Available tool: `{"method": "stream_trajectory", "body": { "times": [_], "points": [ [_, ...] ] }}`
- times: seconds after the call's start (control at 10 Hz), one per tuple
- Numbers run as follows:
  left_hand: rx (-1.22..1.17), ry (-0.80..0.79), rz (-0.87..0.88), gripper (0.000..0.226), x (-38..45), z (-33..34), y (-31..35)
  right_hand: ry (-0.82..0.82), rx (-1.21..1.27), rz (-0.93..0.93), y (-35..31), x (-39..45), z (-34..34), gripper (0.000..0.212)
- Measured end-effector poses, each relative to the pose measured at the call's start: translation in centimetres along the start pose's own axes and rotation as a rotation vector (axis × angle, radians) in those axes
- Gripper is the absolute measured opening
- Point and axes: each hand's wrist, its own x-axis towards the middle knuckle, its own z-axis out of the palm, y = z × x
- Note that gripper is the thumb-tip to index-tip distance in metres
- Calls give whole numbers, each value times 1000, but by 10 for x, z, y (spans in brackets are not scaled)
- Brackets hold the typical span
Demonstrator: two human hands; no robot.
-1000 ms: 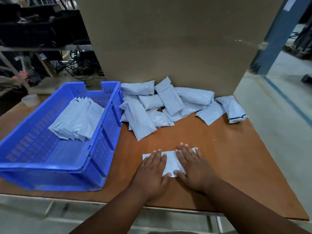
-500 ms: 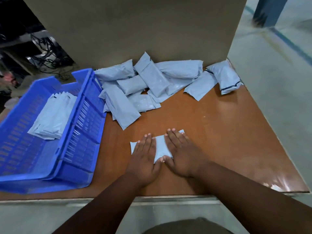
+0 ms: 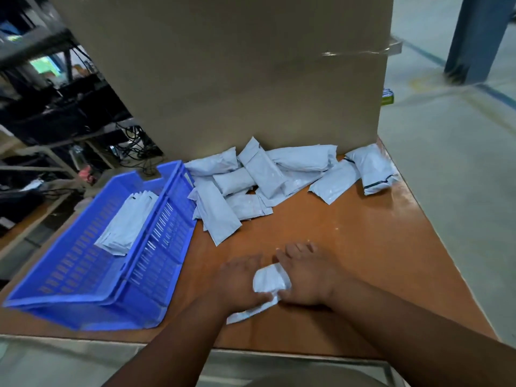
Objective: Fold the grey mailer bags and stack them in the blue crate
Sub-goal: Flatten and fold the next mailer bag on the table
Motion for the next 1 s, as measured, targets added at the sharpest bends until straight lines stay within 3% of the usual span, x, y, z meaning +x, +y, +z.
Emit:
{"method": "stream_trajectory", "body": {
  "times": [0.1, 0.2, 0.3, 0.4, 0.7, 0.9, 1.0],
  "points": [
    [34, -142, -58, 73, 4, -29, 18, -36, 70, -3, 2, 7, -15, 83],
    [101, 0, -13, 69, 8, -36, 17, -52, 185, -23, 9, 21, -27, 68],
    [-45, 19, -26, 45, 11, -46, 5, -98, 229, -59, 25, 44, -48, 43],
    [-91, 57, -88, 48, 16, -65, -14, -48, 194, -143, 33, 67, -75, 14],
    [-171, 263, -249, 48, 7, -136, -101, 215, 85, -214, -1, 154, -164, 15],
    [-183, 406, -286, 37, -12, -165, -189, 365, -102, -233, -75, 236, -222, 14],
    [-222, 433, -319, 32, -32, -173, -238, 357, -182, -240, -125, 282, -245, 16]
  ]
}}
